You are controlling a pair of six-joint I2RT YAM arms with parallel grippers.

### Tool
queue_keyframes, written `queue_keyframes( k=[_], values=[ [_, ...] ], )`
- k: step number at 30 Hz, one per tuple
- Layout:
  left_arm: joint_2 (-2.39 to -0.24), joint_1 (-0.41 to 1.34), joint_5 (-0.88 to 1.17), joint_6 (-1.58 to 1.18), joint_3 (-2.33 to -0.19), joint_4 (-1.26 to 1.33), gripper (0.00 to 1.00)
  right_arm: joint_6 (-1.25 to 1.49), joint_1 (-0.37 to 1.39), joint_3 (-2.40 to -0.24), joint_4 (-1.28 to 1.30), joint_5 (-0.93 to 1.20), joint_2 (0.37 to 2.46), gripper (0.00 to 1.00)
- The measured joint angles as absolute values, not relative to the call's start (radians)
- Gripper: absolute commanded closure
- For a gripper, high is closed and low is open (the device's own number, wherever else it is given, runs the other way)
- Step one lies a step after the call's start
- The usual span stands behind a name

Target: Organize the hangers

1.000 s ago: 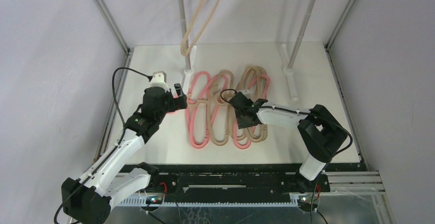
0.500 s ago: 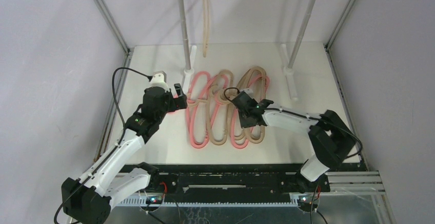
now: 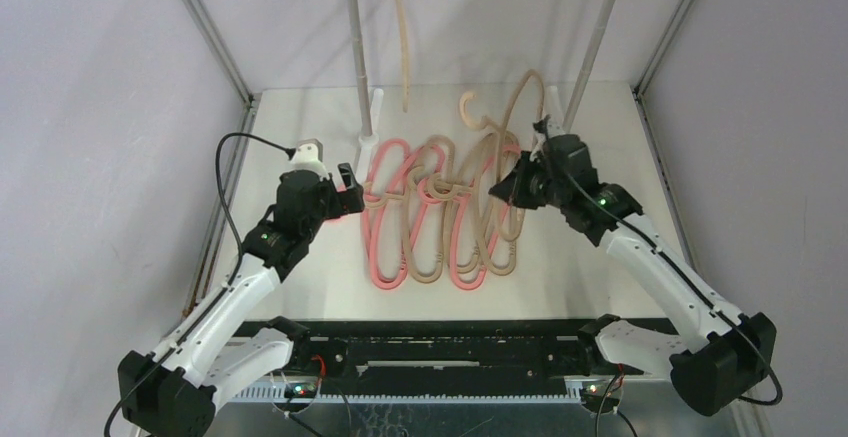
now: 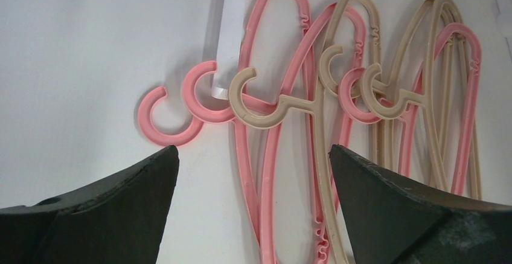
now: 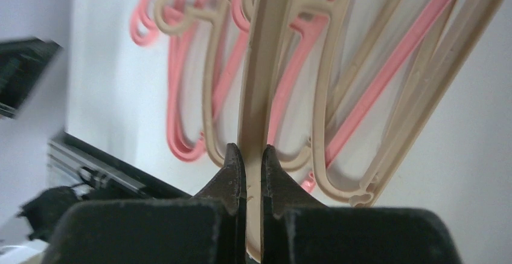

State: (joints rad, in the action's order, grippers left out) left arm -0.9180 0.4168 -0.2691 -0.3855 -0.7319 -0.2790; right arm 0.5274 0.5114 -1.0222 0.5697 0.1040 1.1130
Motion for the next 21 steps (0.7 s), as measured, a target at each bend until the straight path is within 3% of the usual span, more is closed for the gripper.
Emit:
queue_keyframes(
  k=[5,11,21],
  values=[
    [-0.895,0.417,-0.269,-0.385,-0.732,-0.282,0.00,0.573,0.394,-1.080,0.461,0.321,1.114,1.00],
    [-0.880,0.417,-0.269,-0.385,-0.732,-0.295,0.01,0.687,0.376,-1.265,0.286,0.544,1.227,1.00],
    [-0.846,0.417,-0.269,-0.393,-0.732,-0.299,0.01,0.844,0.395,-1.612,0.088,0.641,1.483,1.00]
  ],
)
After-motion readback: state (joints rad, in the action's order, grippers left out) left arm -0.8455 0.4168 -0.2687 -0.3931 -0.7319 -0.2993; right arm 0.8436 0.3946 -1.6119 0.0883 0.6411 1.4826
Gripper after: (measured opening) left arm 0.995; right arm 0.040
